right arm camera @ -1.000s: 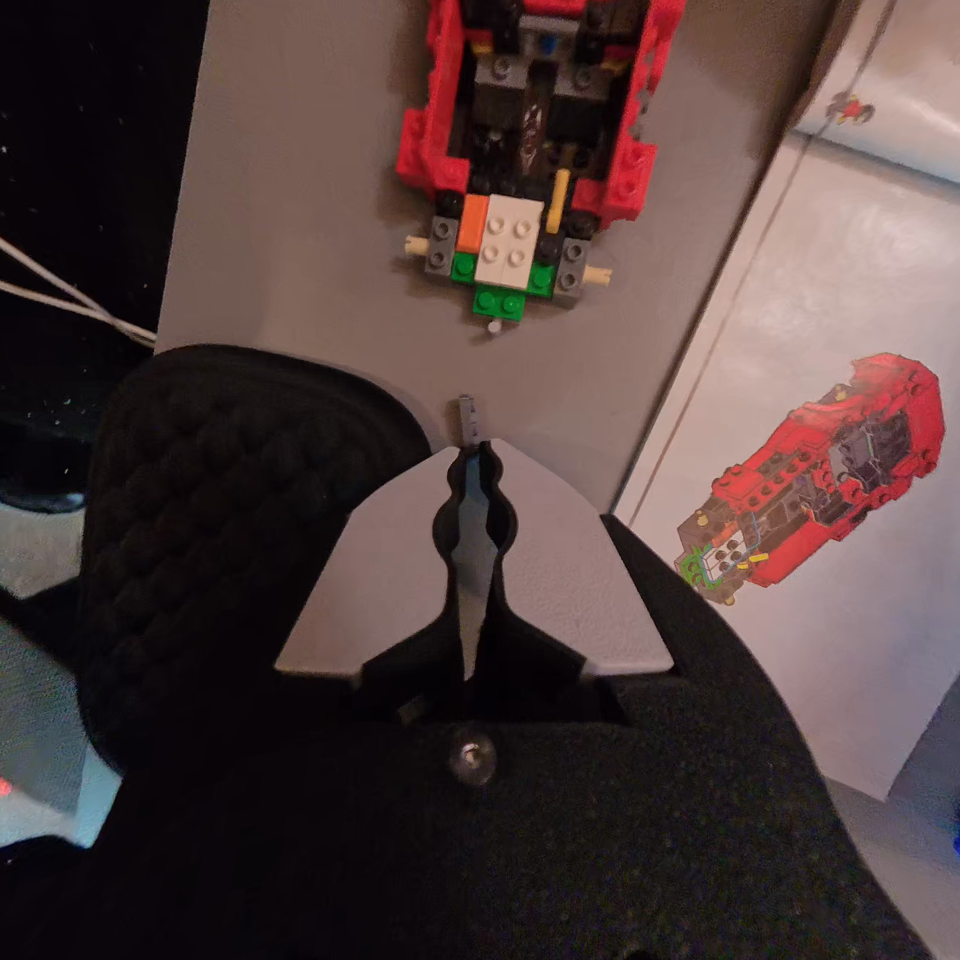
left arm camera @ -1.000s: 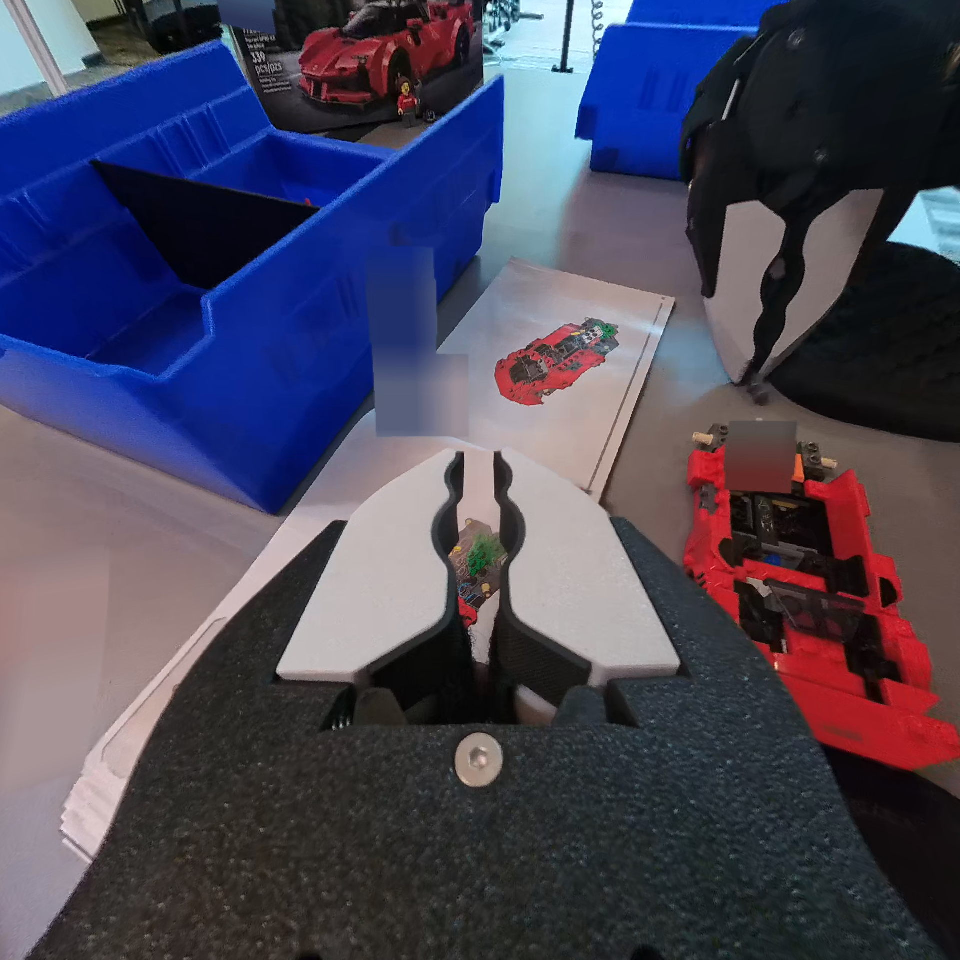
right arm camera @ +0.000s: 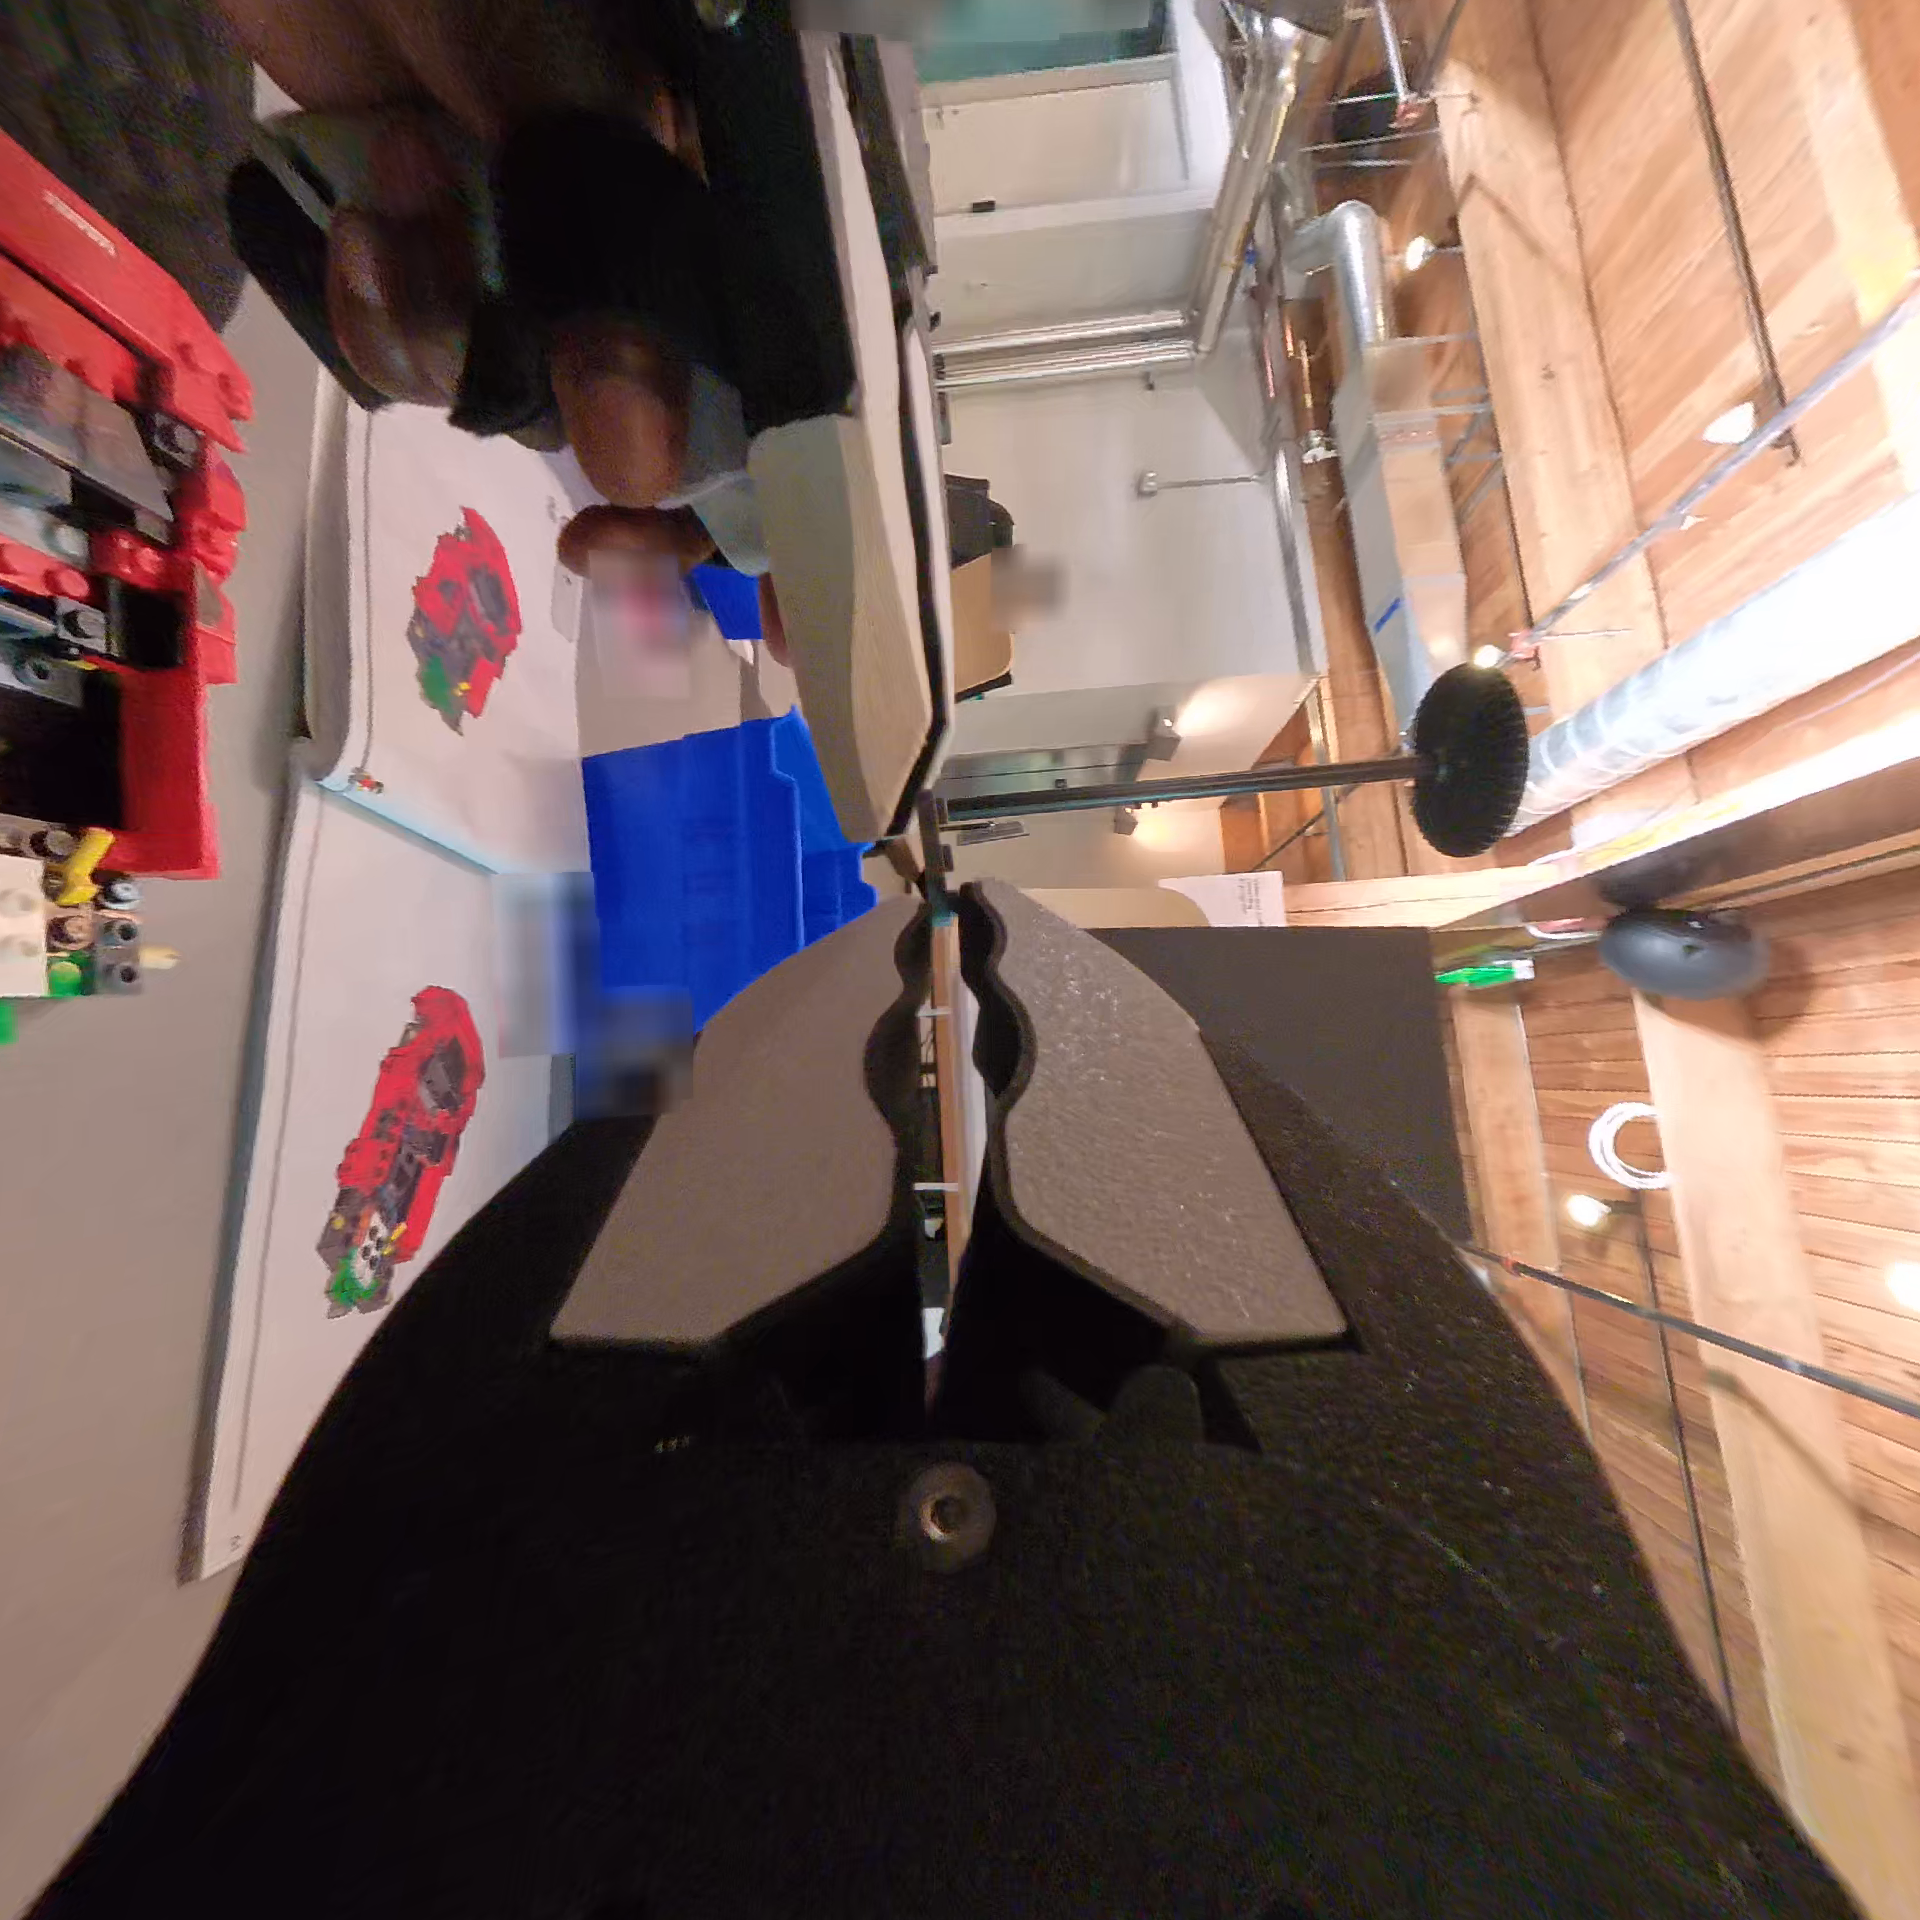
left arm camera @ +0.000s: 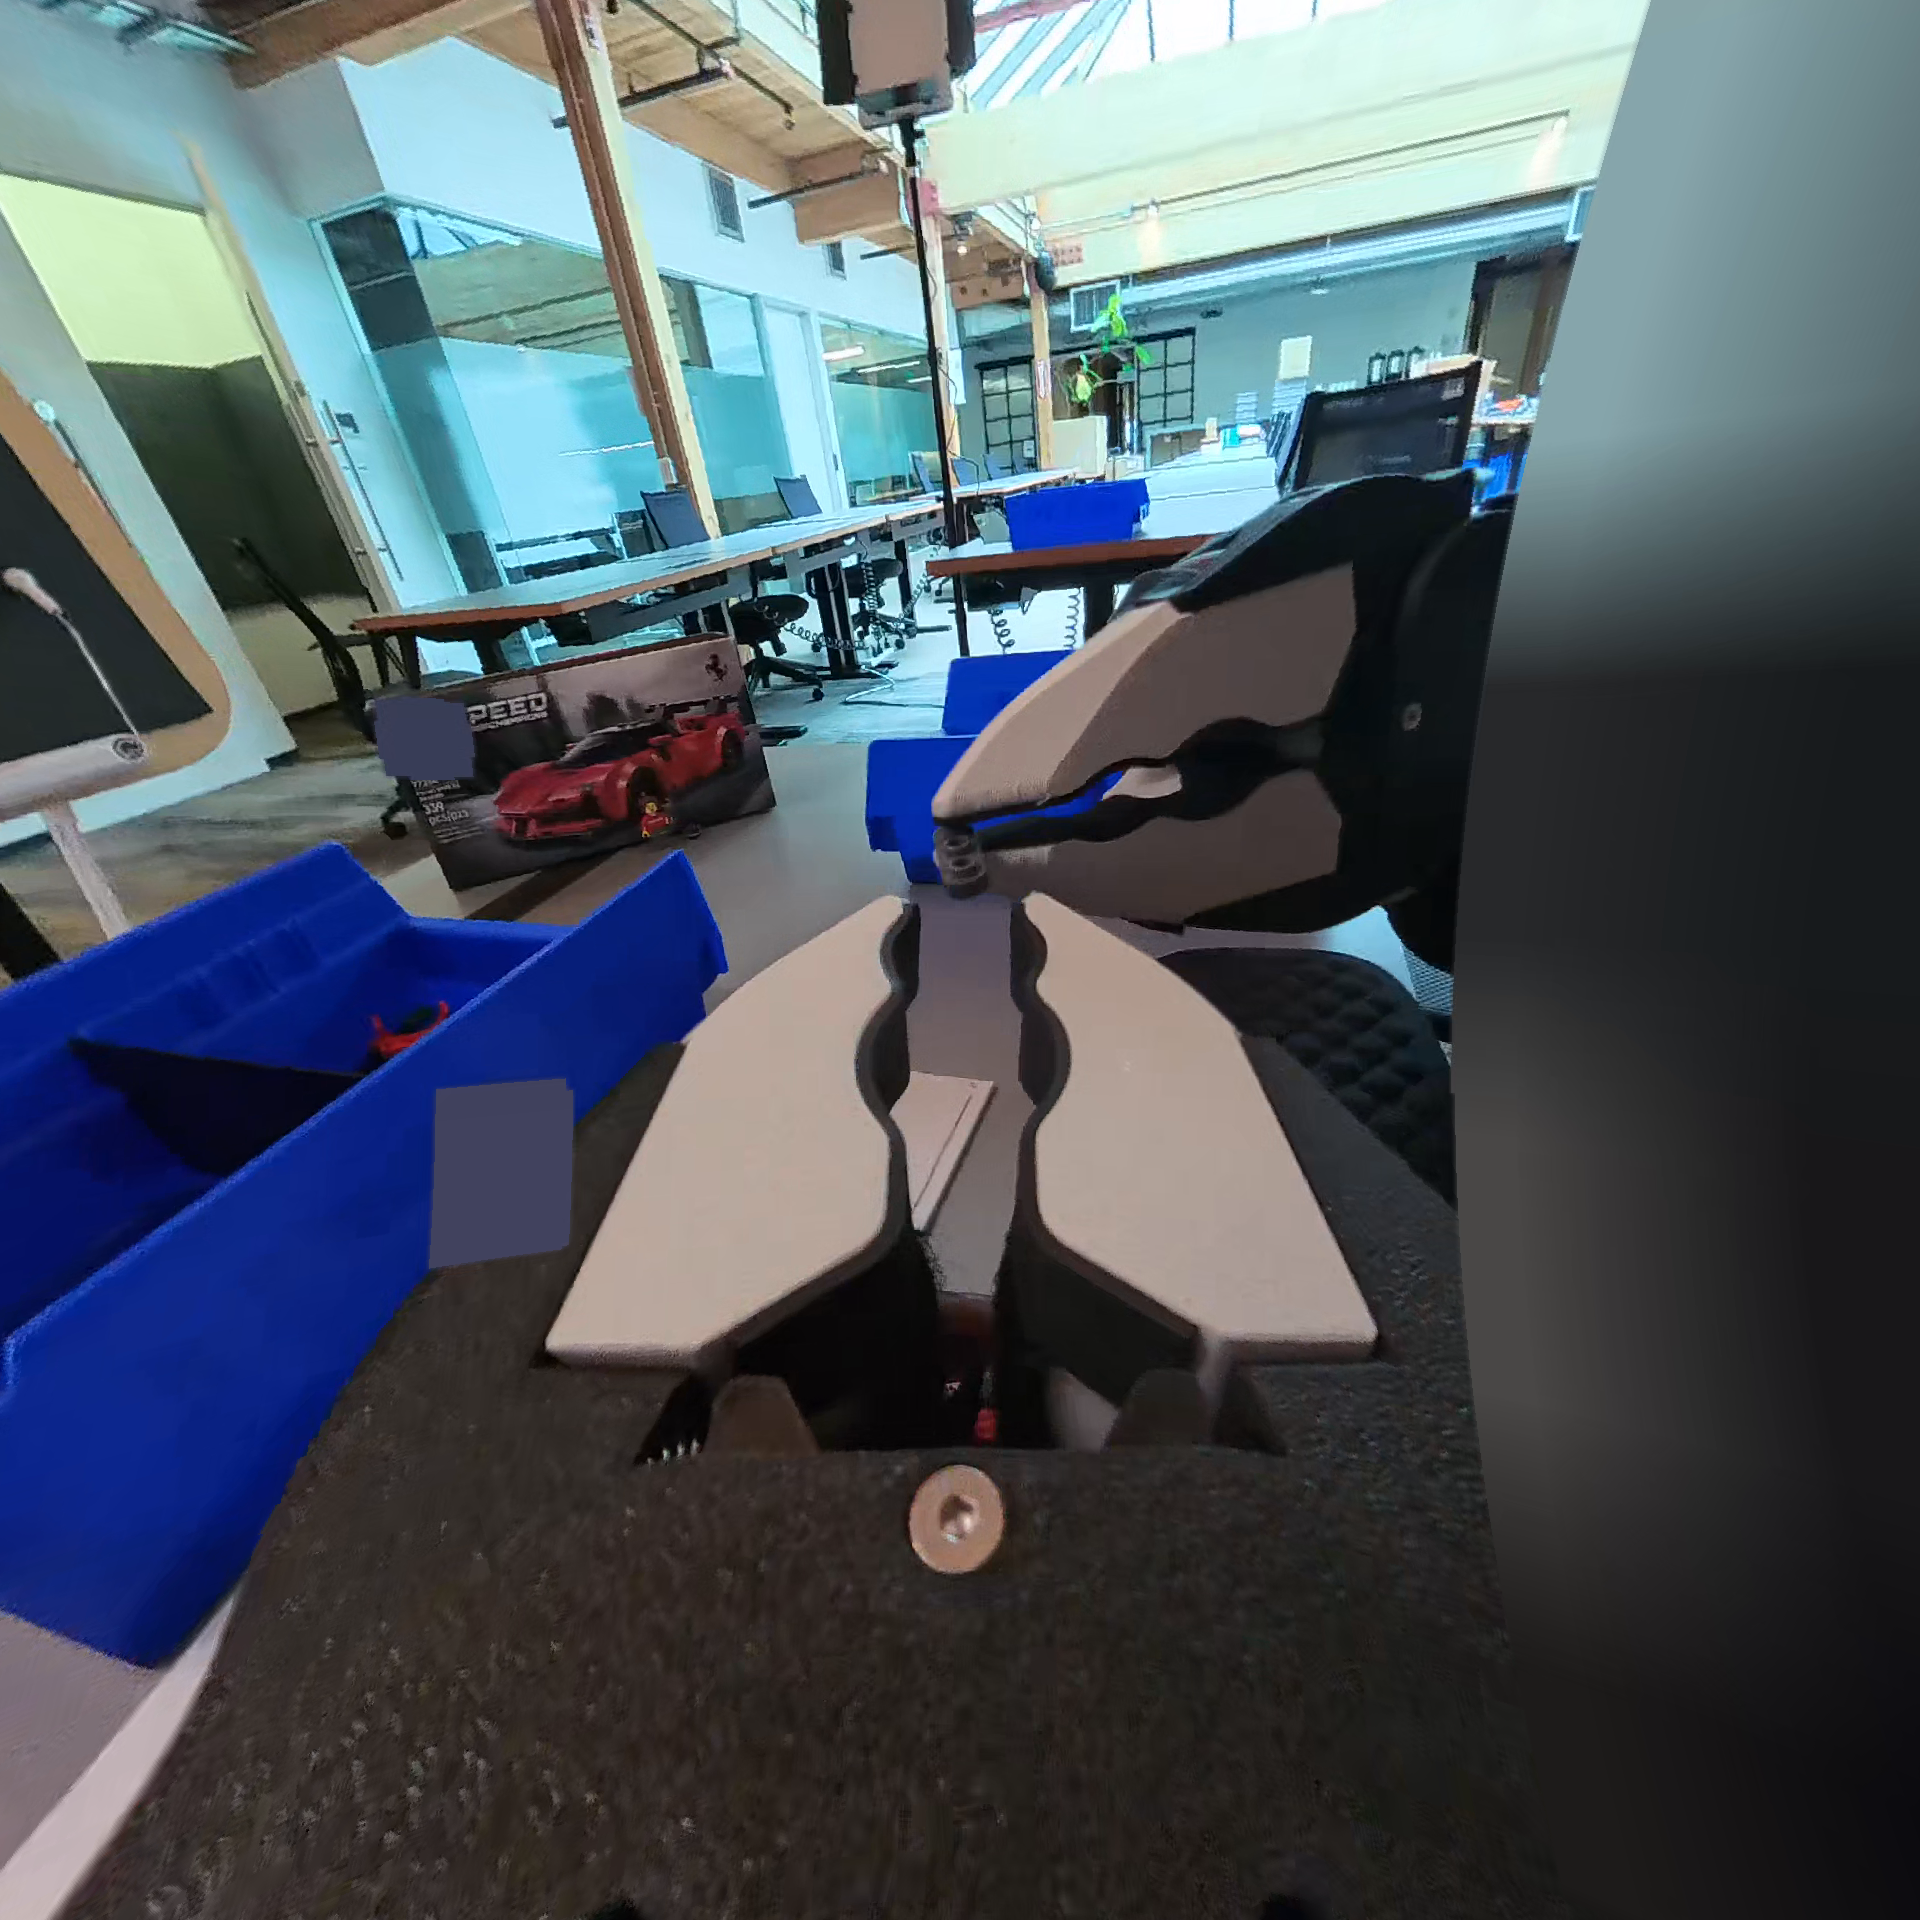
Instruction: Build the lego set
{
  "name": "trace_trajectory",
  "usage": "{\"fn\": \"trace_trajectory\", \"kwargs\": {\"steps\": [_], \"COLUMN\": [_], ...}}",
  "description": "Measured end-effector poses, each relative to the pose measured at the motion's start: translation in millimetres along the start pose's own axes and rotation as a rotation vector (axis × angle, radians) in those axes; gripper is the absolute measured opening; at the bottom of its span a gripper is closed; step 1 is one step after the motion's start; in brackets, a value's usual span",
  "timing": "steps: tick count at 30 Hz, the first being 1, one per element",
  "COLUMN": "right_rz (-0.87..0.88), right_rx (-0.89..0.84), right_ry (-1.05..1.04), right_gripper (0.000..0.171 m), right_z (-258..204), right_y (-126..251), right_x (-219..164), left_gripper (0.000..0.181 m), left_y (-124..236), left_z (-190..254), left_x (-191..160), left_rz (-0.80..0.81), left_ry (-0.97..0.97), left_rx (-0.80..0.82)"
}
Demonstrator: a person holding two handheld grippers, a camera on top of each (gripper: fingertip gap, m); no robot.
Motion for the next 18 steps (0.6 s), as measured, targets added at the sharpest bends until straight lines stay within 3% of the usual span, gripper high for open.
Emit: {"fn": "trace_trajectory", "kwargs": {"steps": [10,12,15,18], "right_rz": [0.015,0.045,0.137,0.277], "right_rx": [0.115,0.266,0.658,0.983], "right_ry": [-0.069,-0.226,-0.614,-0.877], "right_gripper": [0.005,0.014,0.031,0.023], "right_z": [-12.1,-16.9,-22.1,-18.6], "right_y": [-3.1,-2.0,4.4,16.5], "right_x": [-0.9,-2.3,-0.9,9.2], "left_gripper": [0.008,0.007,0.008,0.007], "left_y": [-0.3,1.3,4.9,7.5], "left_z": [-1.8,-1.5,4.1,10.8], "left_x": [-6.5,-9.9,-14.2,-16.0], "left_rz": [-0.025,-0.048,-0.077,-0.076], "left_ry": [-0.034,-0.062,-0.136,-0.142], "left_rx": [-0.034,-0.050,-0.101,-0.181]}}
Point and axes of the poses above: each gripper's, where its closed fingertips meet, y back along the fingers, x out of its top, z = x × y across the jaws, the point moved 2 cm from there along y, back along the fingers, and after that the axes turned 11 degrees about -z, right-handed, at the moved point
